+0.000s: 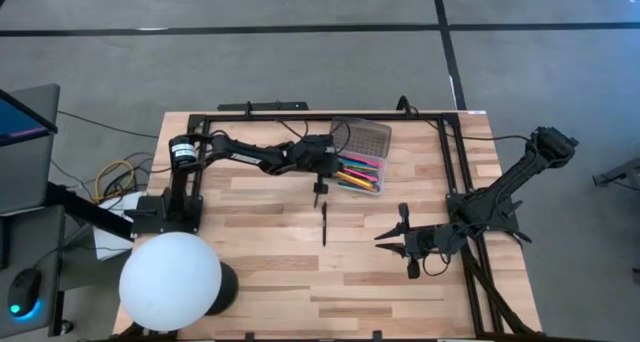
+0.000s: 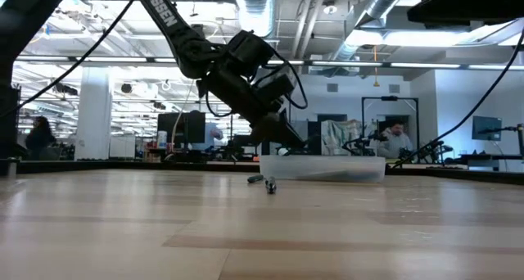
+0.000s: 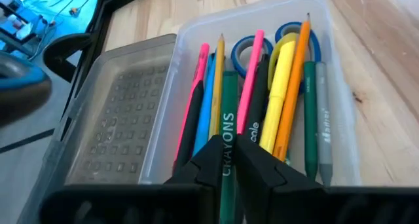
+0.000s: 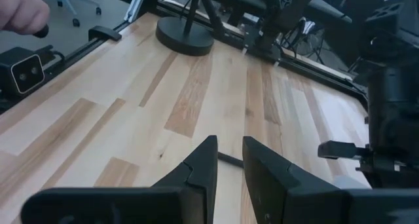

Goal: Pick & place school supplies into a supply box
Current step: Put the green crayon into the black supply box, then put the black pen into the black supply box

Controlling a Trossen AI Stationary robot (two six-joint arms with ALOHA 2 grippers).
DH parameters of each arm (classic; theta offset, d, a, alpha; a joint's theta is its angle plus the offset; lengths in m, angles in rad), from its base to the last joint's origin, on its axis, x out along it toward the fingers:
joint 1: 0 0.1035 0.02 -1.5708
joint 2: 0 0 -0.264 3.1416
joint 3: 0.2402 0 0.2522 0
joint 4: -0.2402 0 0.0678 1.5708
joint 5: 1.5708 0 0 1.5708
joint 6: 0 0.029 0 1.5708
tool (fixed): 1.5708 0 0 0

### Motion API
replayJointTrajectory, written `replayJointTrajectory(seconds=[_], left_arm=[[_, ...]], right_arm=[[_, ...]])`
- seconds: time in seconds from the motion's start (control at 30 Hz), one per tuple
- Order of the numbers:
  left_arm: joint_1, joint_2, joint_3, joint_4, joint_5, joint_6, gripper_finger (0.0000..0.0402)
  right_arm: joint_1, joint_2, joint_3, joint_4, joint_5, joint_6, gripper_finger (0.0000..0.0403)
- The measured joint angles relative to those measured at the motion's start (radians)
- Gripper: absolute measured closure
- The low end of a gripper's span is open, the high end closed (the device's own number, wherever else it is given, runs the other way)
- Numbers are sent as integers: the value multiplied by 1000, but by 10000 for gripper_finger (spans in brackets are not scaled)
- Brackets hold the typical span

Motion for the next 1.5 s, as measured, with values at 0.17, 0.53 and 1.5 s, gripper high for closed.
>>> replayJointTrajectory(seconds=[0.17, 0.53, 1.5], left_arm=[[-2, 0, 0, 0, -2, 3, 342], [-12, -1, 0, -6, -102, -5, 299], [-180, -447, -264, -608, -105, -153, 300]], right_arm=[[0, 0, 0, 3, 0, 0, 336], [-19, 0, 0, 3, -1, 4, 336], [-357, 356, 122, 191, -200, 49, 336]])
